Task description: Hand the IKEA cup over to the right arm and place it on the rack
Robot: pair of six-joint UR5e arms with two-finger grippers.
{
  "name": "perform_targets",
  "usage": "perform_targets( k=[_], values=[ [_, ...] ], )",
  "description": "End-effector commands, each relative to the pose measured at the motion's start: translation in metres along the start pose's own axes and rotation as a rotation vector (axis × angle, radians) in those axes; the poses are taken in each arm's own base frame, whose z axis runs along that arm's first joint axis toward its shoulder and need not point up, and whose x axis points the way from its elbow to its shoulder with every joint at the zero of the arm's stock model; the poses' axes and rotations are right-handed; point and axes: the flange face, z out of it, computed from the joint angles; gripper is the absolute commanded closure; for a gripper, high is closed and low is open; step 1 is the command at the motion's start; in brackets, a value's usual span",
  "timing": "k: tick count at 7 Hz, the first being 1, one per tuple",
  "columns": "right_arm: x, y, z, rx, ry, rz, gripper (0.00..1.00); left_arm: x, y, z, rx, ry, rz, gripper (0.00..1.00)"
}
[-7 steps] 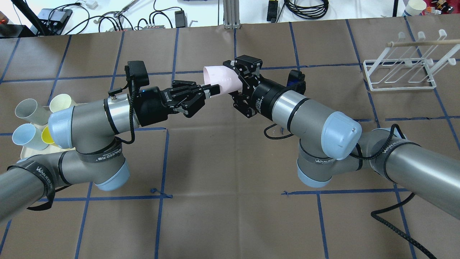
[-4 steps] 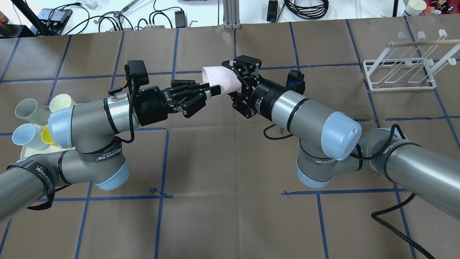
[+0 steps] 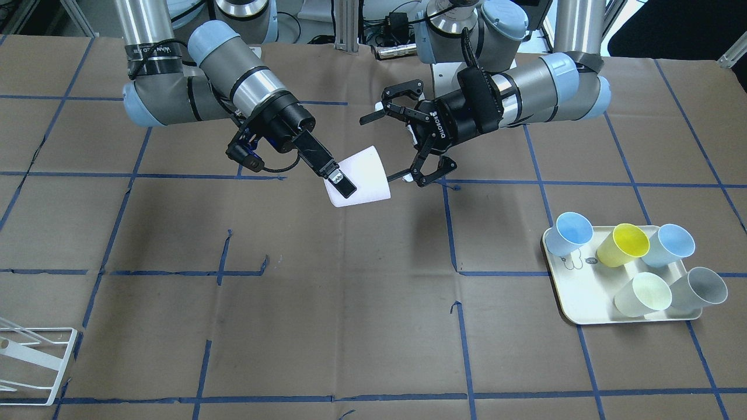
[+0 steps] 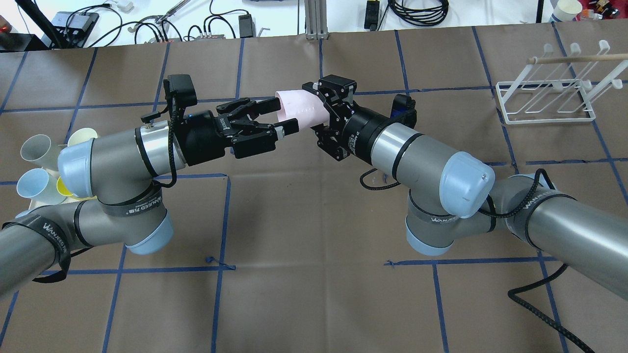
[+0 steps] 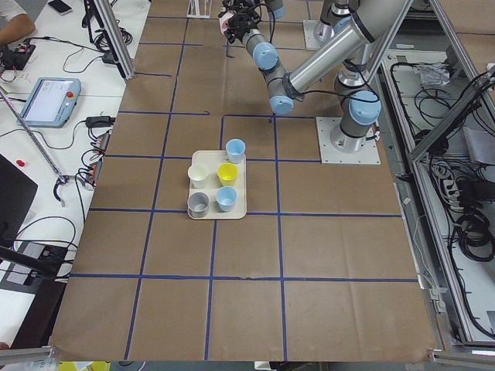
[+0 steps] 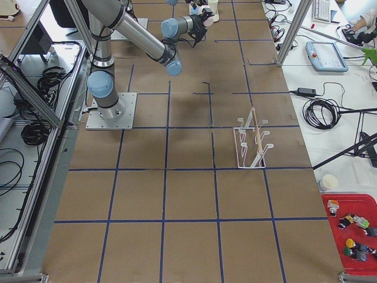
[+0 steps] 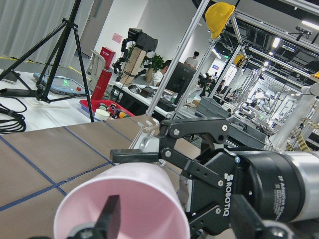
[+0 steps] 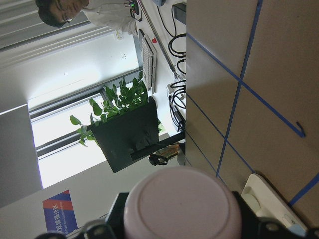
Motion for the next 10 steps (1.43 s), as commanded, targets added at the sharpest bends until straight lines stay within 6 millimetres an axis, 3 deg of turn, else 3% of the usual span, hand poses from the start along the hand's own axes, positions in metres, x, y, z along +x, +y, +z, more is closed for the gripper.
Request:
perform_targets(
  k=[1,3,5,7,8,10],
  values=[
    [-0.006,-0.020,-0.005,0.039,-0.012,-0.070,0.67,-0.010,-0.004,-0.002,0.001,-0.090,-0.069,0.01],
    [-0.024,-0.069,-0.027,0.151,-0.031,-0.272,0.67,-0.036,-0.029,-0.012,0.001,-0.207,-0.115,0.01],
    [-0.027,-0.102,-0.048,0.234,0.048,-0.555,0.67,-0.044,-0.045,-0.026,-0.063,-0.403,-0.247,0.01],
    [-0.020,-0.123,-0.058,0.200,0.265,-0.737,0.71,-0.063,-0.057,-0.040,-0.176,-0.645,-0.369,0.01],
    [-0.028,-0.130,-0.073,0.214,0.368,-0.792,0.71,-0.078,-0.059,-0.046,-0.243,-0.797,-0.397,0.01],
    [-0.064,-0.161,-0.139,0.447,0.625,-1.160,0.71,-0.086,-0.055,-0.052,-0.416,-0.958,-0.497,0.01]
  ],
)
